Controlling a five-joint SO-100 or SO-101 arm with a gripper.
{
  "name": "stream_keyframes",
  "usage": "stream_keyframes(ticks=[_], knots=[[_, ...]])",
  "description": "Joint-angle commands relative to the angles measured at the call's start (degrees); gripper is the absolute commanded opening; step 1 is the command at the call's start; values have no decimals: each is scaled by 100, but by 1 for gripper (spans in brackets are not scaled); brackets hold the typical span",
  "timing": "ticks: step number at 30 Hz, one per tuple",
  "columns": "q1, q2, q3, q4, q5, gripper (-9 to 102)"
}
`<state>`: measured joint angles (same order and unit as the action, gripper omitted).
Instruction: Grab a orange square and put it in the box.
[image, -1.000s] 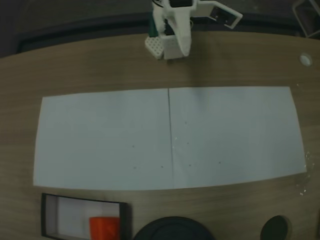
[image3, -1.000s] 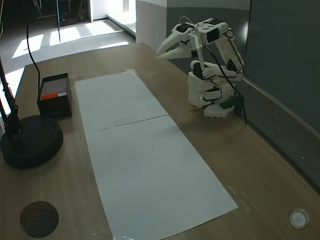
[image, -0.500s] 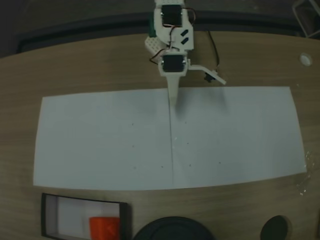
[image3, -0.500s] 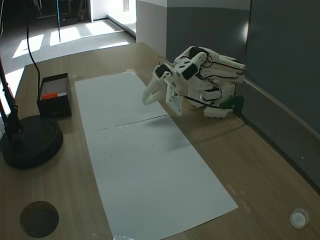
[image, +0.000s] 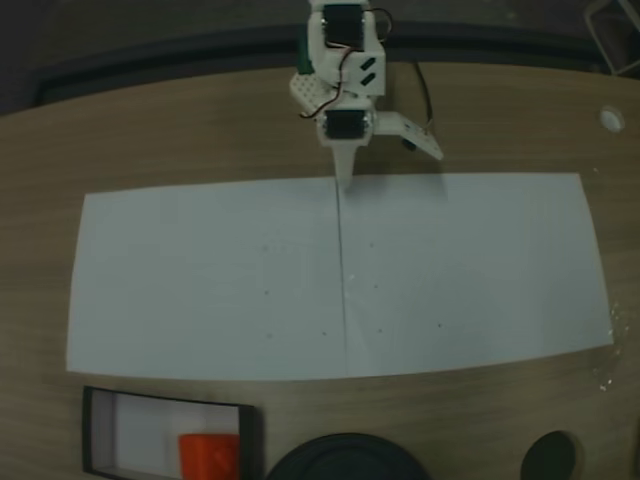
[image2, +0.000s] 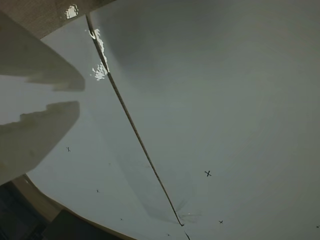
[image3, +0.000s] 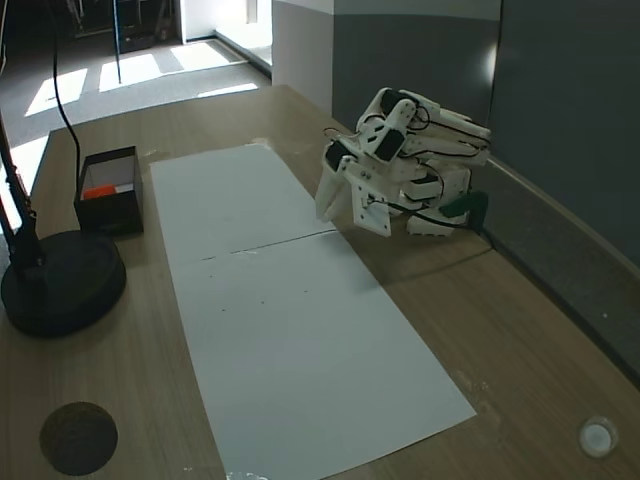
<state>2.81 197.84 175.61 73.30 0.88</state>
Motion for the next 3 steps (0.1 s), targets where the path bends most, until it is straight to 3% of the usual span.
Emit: stream_keyframes(ticks=[1, 3], knots=[[18, 114, -369, 70, 53, 0], [18, 114, -369, 79, 53, 0]])
